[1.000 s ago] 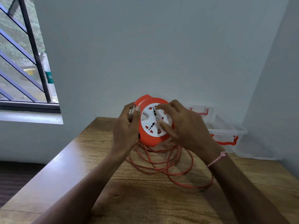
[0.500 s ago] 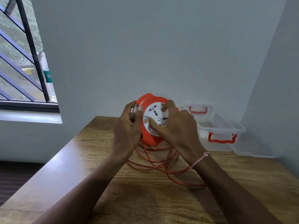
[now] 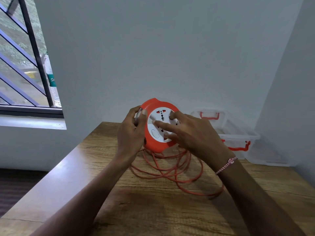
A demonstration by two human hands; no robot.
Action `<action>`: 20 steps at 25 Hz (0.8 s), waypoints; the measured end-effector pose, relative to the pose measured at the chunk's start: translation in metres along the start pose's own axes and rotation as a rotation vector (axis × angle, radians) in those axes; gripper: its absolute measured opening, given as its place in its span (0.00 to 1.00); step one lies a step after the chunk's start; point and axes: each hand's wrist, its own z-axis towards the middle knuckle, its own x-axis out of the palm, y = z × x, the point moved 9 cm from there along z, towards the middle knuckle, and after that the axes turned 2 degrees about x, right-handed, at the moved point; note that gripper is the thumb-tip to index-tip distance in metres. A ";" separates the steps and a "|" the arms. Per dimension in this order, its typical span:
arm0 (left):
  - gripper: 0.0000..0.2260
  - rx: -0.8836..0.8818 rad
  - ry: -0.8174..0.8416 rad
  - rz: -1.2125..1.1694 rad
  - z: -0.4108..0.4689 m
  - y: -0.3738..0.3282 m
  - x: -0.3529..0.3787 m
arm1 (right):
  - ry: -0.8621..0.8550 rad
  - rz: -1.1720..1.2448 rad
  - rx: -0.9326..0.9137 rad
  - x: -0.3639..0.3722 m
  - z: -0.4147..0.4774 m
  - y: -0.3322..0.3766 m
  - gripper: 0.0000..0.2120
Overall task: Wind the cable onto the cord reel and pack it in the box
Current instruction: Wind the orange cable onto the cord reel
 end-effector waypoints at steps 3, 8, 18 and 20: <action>0.10 0.009 -0.006 0.006 -0.002 -0.002 0.000 | -0.061 0.060 0.060 -0.008 0.001 0.001 0.25; 0.17 0.055 -0.023 0.038 -0.009 -0.006 0.004 | -0.179 0.304 0.460 -0.004 -0.003 -0.014 0.31; 0.10 0.054 -0.028 -0.008 -0.003 -0.005 -0.003 | -0.094 0.199 0.133 -0.006 0.002 -0.006 0.24; 0.11 0.053 -0.032 -0.003 -0.002 -0.006 -0.005 | -0.012 0.044 0.017 0.003 0.000 0.000 0.28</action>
